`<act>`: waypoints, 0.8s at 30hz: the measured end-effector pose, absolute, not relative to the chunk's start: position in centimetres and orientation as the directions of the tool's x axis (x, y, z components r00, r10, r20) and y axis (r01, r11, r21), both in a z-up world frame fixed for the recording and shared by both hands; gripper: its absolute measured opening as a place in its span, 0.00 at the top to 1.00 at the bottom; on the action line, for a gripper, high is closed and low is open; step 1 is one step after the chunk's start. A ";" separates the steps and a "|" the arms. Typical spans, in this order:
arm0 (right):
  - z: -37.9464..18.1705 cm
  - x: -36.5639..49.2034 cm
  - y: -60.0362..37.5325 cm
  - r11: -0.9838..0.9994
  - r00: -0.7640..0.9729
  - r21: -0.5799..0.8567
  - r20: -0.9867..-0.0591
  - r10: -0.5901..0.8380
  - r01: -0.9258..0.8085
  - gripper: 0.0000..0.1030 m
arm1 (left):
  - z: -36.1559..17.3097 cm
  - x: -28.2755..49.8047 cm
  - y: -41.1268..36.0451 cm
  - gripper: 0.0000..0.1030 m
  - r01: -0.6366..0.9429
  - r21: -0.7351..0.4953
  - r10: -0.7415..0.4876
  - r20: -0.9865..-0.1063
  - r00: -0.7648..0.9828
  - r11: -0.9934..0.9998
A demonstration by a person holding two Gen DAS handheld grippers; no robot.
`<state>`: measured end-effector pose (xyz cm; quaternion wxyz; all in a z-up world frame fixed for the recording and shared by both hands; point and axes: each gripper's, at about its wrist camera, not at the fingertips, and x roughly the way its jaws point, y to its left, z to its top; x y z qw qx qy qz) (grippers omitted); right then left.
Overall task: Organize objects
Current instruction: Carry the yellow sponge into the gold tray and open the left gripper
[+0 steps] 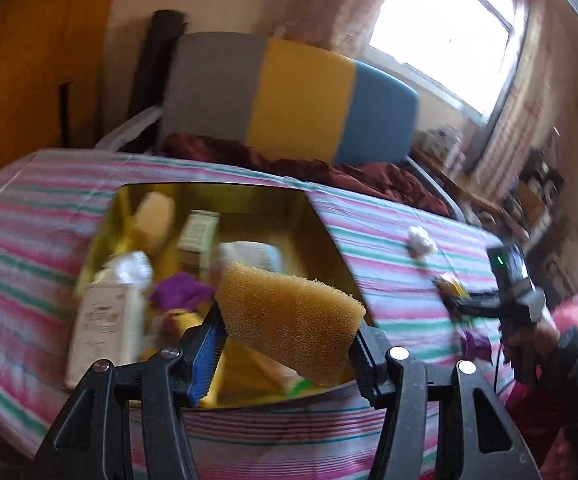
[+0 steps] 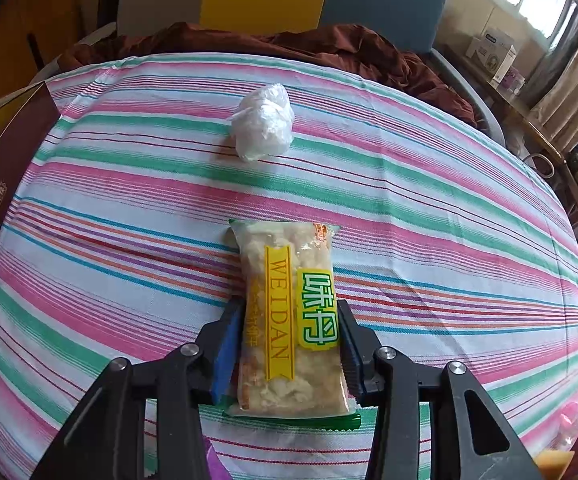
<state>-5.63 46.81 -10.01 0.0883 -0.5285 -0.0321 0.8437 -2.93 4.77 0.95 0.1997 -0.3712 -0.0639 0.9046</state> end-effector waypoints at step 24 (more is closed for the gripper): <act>-10.0 -5.7 45.9 -0.974 -0.427 -0.210 -0.876 0.225 -0.083 0.56 | -0.1 -13.7 6.8 0.45 -0.288 -0.312 0.424 -0.700 -0.575 -0.905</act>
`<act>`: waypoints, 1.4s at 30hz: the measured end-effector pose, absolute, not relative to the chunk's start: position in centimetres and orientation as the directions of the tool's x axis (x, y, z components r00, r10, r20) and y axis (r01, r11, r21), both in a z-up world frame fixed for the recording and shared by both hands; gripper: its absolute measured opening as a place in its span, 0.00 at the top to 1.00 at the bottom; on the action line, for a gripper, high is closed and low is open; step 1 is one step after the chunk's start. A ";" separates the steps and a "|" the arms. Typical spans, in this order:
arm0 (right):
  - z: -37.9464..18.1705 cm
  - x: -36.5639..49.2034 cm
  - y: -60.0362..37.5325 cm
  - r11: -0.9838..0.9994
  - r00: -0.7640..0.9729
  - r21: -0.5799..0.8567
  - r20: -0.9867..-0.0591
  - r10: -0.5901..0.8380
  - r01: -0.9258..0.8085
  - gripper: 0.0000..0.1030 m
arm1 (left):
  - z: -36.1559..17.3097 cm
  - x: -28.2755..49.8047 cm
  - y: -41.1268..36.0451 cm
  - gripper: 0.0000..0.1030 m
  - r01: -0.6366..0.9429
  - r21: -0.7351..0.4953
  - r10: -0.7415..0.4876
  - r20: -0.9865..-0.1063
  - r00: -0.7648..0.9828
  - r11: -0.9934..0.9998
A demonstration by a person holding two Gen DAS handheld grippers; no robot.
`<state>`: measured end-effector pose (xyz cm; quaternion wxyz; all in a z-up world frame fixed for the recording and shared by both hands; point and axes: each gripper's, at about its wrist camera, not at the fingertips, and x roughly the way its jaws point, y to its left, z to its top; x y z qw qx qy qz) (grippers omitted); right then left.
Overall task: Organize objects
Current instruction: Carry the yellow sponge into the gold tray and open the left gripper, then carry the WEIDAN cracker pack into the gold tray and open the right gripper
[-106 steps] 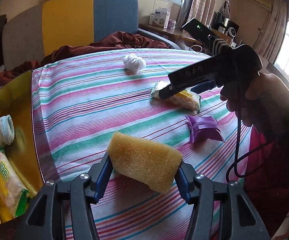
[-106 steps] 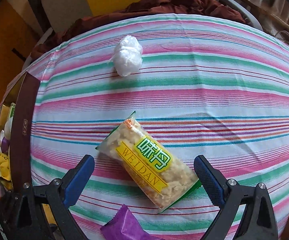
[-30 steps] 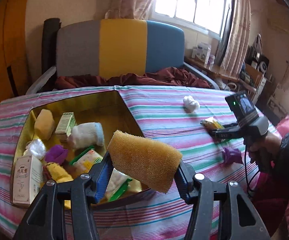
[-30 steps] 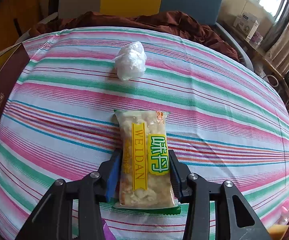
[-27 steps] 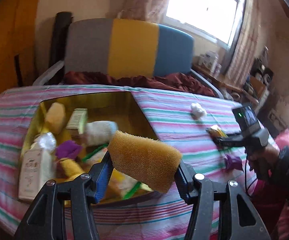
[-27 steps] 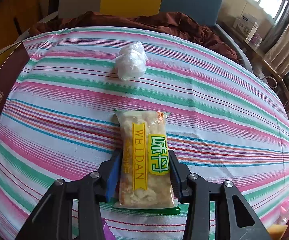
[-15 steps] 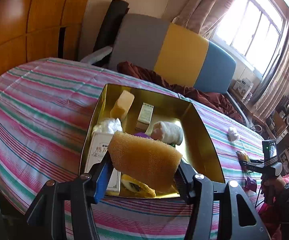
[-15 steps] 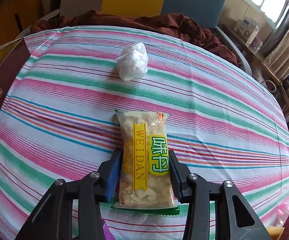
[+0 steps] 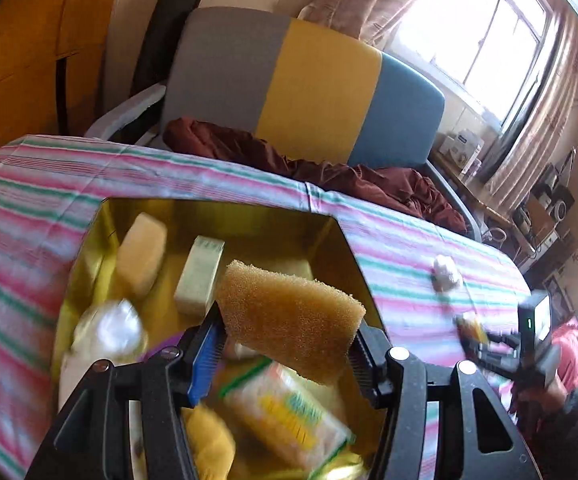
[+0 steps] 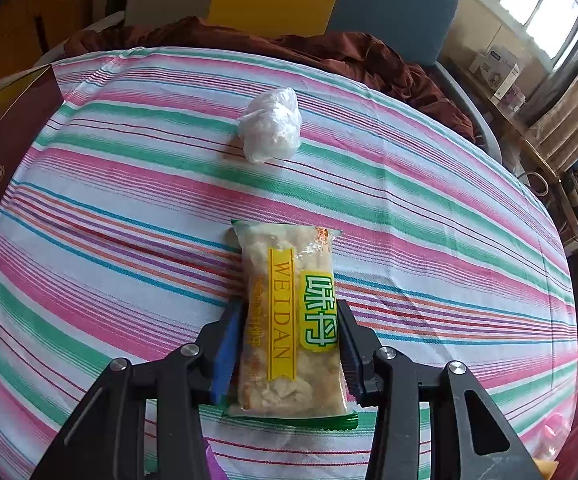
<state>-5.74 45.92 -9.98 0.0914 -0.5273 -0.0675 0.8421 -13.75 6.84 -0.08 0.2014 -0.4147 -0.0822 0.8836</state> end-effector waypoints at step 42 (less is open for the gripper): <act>-9.6 -5.9 46.0 -0.964 -0.421 -0.216 -0.868 0.263 -0.155 0.58 | 0.7 -7.7 8.9 0.22 -0.290 -0.024 0.231 -0.667 -0.708 -0.957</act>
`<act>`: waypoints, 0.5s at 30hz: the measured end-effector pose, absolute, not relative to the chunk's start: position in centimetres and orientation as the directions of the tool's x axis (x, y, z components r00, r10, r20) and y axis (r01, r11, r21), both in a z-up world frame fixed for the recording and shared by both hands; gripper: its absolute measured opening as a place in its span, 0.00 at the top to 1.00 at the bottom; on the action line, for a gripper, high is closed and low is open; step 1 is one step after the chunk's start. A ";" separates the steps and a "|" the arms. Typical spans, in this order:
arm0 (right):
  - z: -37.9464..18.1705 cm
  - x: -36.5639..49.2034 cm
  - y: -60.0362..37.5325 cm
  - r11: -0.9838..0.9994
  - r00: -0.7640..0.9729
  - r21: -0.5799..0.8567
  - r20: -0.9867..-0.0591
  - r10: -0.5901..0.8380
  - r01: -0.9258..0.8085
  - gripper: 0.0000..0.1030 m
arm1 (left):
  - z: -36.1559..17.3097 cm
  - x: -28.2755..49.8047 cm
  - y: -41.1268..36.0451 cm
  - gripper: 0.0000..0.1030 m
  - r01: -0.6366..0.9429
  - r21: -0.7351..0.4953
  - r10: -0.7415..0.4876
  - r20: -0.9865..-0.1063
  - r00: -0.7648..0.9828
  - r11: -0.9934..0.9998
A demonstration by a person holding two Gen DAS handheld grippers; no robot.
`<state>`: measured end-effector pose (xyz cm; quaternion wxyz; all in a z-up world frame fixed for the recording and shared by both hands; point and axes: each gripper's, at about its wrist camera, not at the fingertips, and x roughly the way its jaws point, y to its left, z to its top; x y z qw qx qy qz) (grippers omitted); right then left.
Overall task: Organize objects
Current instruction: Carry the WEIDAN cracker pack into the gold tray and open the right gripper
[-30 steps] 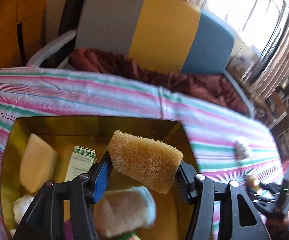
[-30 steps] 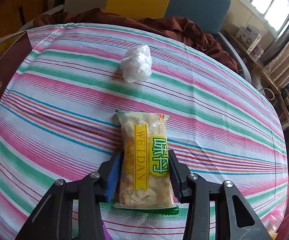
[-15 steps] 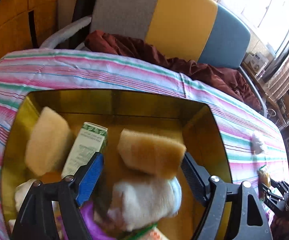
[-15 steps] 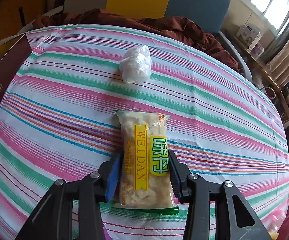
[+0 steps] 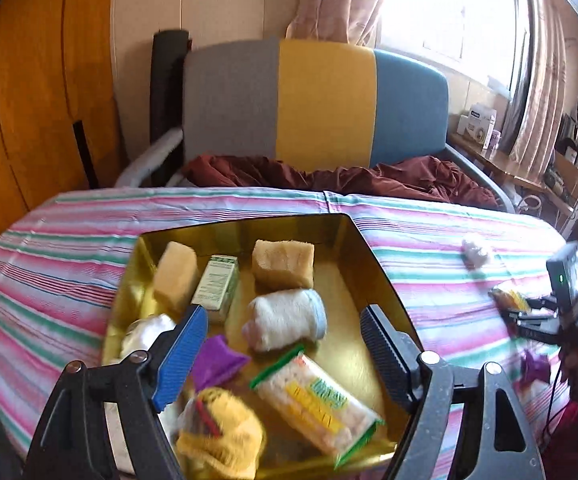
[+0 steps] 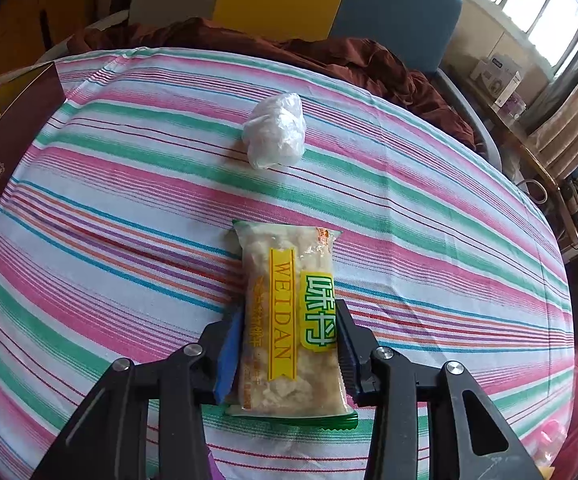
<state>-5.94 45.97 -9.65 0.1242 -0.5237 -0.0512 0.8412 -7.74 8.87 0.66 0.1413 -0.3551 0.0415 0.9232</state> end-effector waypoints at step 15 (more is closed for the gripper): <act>-9.4 -5.7 45.0 -0.944 -0.420 -0.282 -0.846 0.329 -0.171 0.58 | 0.2 -2.0 7.4 0.22 -0.283 0.012 0.205 -0.663 -0.721 -0.959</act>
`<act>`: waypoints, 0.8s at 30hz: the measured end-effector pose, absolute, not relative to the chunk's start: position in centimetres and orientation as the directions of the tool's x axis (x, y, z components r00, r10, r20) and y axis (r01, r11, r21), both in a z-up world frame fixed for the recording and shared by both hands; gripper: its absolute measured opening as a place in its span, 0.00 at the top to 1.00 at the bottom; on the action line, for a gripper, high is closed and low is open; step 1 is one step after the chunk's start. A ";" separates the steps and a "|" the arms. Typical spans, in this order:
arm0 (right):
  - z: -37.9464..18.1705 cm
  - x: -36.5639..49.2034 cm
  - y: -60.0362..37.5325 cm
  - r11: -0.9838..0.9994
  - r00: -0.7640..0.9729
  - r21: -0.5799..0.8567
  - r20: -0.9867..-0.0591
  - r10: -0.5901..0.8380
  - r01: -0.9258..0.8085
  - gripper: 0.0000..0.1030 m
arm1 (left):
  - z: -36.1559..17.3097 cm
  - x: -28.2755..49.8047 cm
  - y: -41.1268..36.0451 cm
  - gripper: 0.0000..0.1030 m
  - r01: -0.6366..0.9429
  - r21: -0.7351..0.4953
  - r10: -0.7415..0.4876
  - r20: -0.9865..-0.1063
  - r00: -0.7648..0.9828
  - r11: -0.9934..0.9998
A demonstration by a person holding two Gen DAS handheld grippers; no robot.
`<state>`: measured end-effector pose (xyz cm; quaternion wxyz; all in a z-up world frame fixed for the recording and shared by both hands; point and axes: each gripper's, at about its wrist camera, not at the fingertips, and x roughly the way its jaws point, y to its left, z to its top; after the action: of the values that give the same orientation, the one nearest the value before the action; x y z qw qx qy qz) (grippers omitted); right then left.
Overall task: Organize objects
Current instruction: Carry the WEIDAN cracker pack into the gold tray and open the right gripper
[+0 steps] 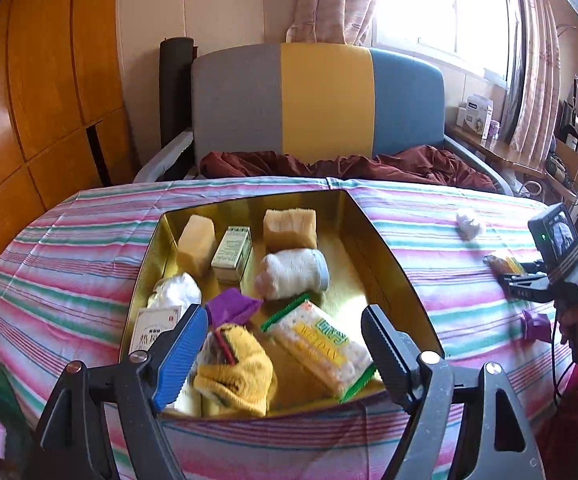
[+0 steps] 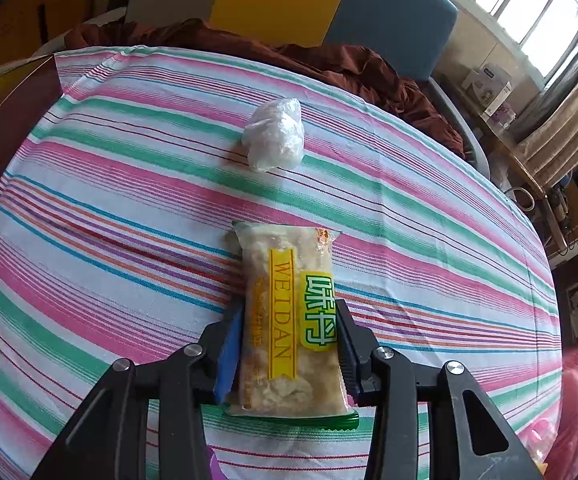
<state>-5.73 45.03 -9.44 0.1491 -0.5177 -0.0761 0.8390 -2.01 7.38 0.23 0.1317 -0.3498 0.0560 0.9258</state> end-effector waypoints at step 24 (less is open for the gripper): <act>-0.2 -7.7 31.9 -0.997 -0.573 0.046 -0.819 -0.006 -0.056 0.59 | -1.6 -1.4 3.4 0.22 -0.237 -0.045 0.204 -0.681 -0.703 -0.970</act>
<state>-7.66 31.88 -0.24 0.0143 -0.4616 0.0336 0.8863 -1.35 3.42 -1.55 0.1195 -0.3663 0.0229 0.9225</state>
